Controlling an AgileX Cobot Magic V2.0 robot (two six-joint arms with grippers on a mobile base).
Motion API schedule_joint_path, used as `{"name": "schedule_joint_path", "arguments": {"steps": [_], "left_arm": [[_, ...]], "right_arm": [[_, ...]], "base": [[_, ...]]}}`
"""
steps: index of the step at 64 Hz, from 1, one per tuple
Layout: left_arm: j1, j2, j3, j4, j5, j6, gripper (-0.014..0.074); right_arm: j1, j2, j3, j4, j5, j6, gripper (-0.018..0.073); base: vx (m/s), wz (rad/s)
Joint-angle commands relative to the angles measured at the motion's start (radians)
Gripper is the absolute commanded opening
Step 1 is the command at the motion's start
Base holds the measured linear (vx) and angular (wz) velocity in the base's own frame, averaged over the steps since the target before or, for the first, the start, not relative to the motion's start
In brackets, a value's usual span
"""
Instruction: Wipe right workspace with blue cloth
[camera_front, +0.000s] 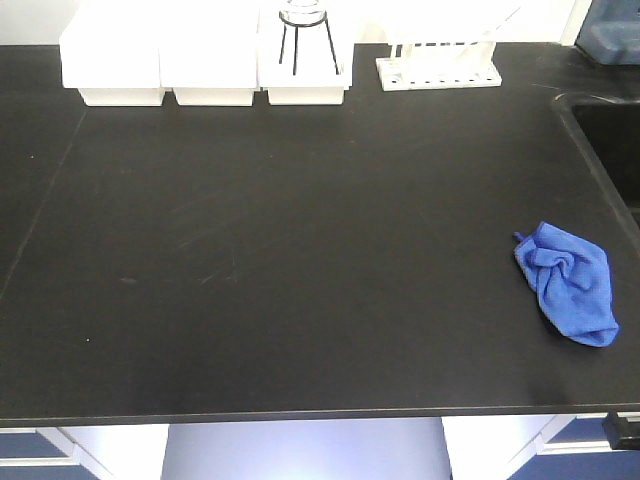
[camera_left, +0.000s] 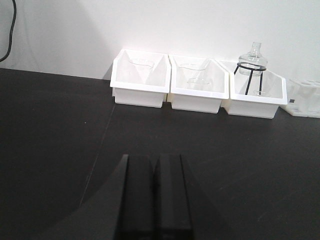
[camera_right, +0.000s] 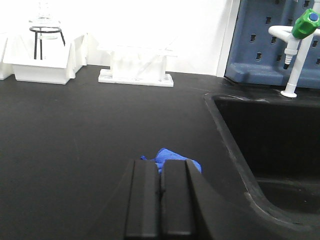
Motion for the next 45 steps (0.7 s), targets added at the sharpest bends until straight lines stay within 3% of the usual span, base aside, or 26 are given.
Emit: {"name": "schedule_joint_path", "arguments": {"steps": [1, 38, 45], "left_arm": [[-0.004, -0.016, 0.031, -0.006, -0.081, -0.008, -0.0006], [-0.004, -0.016, 0.031, -0.006, -0.081, -0.008, -0.0006], [-0.004, -0.016, 0.031, -0.006, -0.081, -0.008, -0.0006]], "right_arm": [[-0.005, -0.012, 0.020, -0.008, -0.085, -0.004, -0.0008], [-0.005, -0.012, 0.020, -0.008, -0.085, -0.004, -0.0008], [-0.005, -0.012, 0.020, -0.030, -0.085, -0.045, -0.0008]], "base": [[0.00, 0.00], [0.00, 0.00], [0.00, 0.00]]}}
